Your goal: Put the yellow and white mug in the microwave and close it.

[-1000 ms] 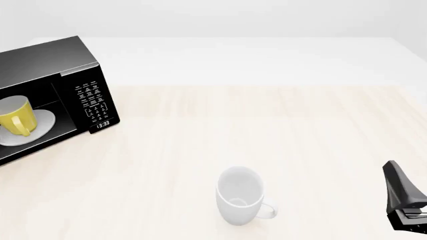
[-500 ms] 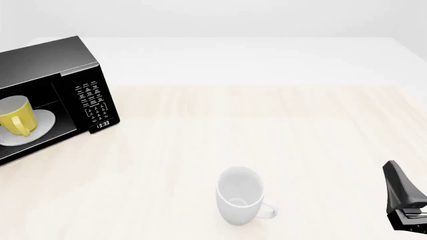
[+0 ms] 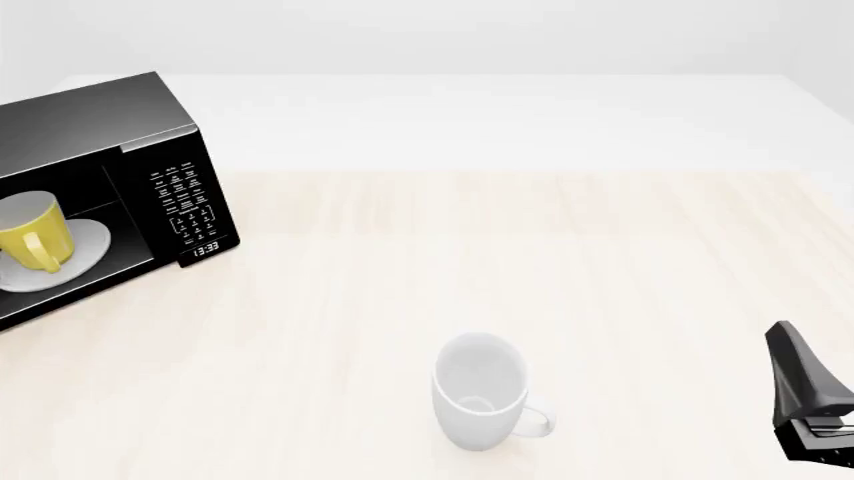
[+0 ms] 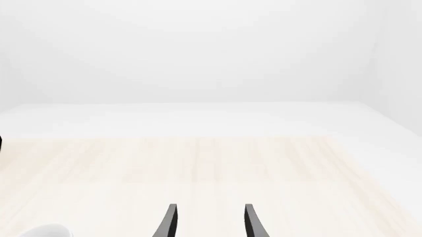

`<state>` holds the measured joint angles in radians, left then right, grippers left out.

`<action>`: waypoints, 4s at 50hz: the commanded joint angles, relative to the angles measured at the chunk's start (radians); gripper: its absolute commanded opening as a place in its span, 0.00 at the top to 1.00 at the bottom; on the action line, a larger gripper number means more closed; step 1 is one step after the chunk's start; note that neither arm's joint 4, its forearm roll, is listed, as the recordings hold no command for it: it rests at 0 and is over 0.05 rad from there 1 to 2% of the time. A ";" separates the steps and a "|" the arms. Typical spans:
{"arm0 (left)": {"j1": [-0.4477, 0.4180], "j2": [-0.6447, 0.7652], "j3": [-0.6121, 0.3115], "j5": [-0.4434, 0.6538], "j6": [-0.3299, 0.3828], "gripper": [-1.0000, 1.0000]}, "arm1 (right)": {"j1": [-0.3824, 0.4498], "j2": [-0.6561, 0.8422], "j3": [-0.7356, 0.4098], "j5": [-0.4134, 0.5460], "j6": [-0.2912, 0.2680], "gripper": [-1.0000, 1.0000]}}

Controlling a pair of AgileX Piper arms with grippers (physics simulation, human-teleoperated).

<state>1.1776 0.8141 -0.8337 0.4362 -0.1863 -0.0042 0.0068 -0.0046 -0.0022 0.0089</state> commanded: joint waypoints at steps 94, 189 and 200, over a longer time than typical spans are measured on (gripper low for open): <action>0.038 0.371 0.339 -0.545 0.302 0.00 | 0.000 0.000 0.000 0.000 0.000 0.00; -0.346 0.652 0.303 -0.589 0.267 0.00 | 0.000 0.000 0.000 0.000 0.000 0.00; -0.382 0.639 0.299 -0.569 0.254 0.00 | 0.000 0.000 0.000 0.000 0.000 0.00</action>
<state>0.8329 1.4650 -0.5321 -0.1506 0.0795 -0.0043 0.0068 -0.0046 -0.0023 0.0089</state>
